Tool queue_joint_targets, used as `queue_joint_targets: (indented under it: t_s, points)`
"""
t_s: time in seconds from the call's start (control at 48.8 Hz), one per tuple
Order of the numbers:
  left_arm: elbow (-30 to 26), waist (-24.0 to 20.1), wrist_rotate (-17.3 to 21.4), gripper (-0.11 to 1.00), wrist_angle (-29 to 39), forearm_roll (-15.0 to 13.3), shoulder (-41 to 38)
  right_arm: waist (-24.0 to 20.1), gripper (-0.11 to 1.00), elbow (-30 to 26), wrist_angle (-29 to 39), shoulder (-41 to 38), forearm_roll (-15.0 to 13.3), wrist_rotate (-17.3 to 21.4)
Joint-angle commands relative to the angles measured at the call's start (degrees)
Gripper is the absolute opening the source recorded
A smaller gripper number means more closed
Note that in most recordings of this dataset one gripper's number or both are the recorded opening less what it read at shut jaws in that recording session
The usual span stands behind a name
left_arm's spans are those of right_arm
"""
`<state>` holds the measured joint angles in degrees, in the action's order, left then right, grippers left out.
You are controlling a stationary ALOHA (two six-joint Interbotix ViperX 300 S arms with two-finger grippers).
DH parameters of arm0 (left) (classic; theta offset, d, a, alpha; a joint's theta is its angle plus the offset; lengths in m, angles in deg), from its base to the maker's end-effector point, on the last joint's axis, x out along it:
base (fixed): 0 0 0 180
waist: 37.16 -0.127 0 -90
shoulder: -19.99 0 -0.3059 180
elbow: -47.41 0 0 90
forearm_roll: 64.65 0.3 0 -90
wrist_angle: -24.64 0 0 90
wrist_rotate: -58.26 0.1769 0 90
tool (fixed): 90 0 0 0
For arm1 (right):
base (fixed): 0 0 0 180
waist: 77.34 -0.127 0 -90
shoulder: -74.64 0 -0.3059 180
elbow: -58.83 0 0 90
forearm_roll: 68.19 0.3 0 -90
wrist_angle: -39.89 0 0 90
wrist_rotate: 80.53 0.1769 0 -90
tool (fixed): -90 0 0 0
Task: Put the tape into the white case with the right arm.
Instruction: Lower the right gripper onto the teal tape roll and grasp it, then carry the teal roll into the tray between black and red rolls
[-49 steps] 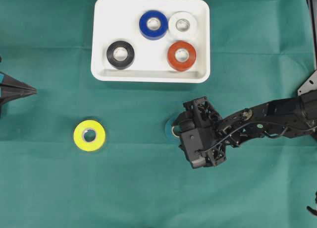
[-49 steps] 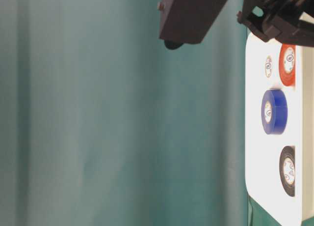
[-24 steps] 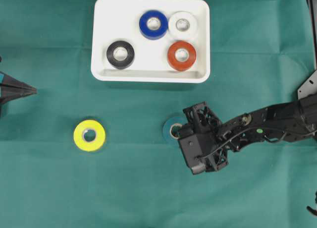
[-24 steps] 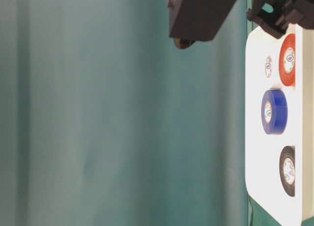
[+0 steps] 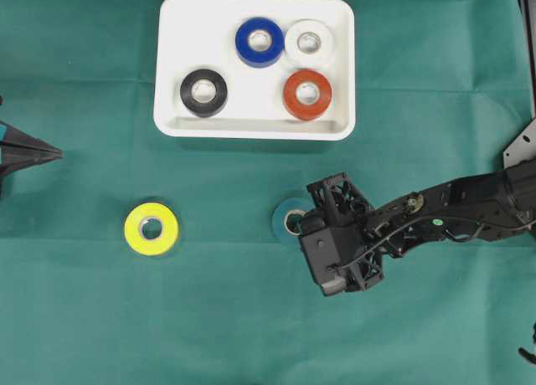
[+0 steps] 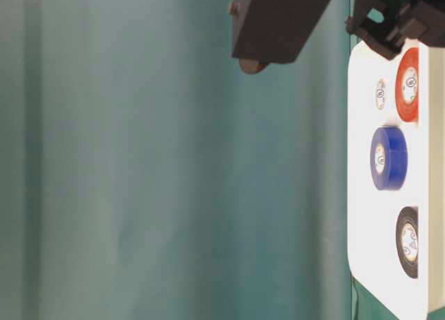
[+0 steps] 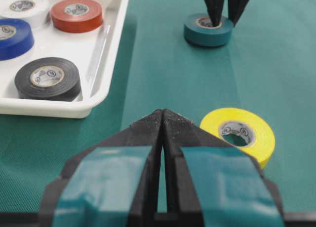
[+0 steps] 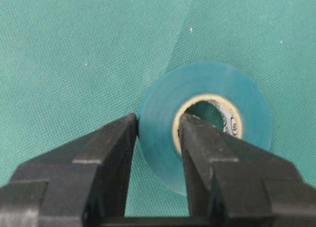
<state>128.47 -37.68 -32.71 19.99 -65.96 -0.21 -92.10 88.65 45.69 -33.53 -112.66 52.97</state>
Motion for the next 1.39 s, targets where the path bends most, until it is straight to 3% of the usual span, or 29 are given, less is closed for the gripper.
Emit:
queue_joint_targets:
  t_s: [0.0,0.369,0.759,0.964,1.374]
  points:
    - [-0.8,-0.1,0.0,0.00,-0.3,0.0,-0.4,-0.4,0.00,-1.5,0.4,1.1,0.1,0.1]
    - [-0.7,-0.1,0.0,0.00,-0.2,0.0,-0.4,-2.5,0.00,-4.3,4.0,6.3,0.1,0.0]
    - [-0.8,-0.1,0.1,0.00,-0.3,-0.1,-0.4,-2.0,0.00,-4.9,6.8,6.1,0.1,0.0]
    - [-0.7,-0.1,0.0,0.00,-0.3,0.0,-0.4,2.5,0.00,-6.1,8.6,6.1,0.1,-0.1]
    - [-0.7,-0.1,0.0,0.00,-0.3,0.0,-0.4,14.9,0.00,-8.6,5.3,4.8,-0.2,-0.5]
